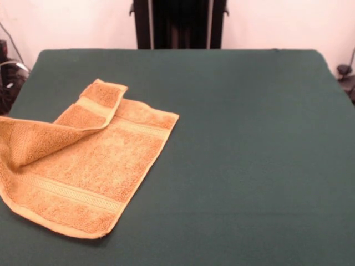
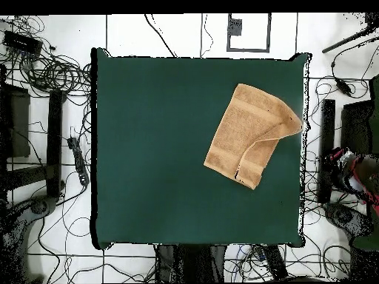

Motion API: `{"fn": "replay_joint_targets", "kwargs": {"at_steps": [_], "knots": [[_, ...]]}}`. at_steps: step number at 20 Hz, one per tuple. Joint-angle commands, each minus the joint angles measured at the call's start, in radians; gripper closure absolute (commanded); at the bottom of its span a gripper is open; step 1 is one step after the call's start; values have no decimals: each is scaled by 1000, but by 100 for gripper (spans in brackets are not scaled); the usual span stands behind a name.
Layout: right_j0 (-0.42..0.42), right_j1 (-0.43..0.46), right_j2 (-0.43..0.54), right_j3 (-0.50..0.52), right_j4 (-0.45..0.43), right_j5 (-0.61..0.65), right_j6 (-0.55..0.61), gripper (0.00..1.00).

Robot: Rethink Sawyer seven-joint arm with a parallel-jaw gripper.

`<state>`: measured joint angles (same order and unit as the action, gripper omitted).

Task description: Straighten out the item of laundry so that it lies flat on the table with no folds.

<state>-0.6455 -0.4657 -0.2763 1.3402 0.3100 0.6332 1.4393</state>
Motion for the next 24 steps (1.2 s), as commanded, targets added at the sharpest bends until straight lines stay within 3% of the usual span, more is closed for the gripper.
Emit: {"fn": "replay_joint_targets", "kwargs": {"at_steps": [1,11,24], "knots": [[22,21,-39,-66,-78,214,145,0],[15,25,-20,-76,-73,209,167,0],[33,-2,20,8,-32,160,212,0]]}}
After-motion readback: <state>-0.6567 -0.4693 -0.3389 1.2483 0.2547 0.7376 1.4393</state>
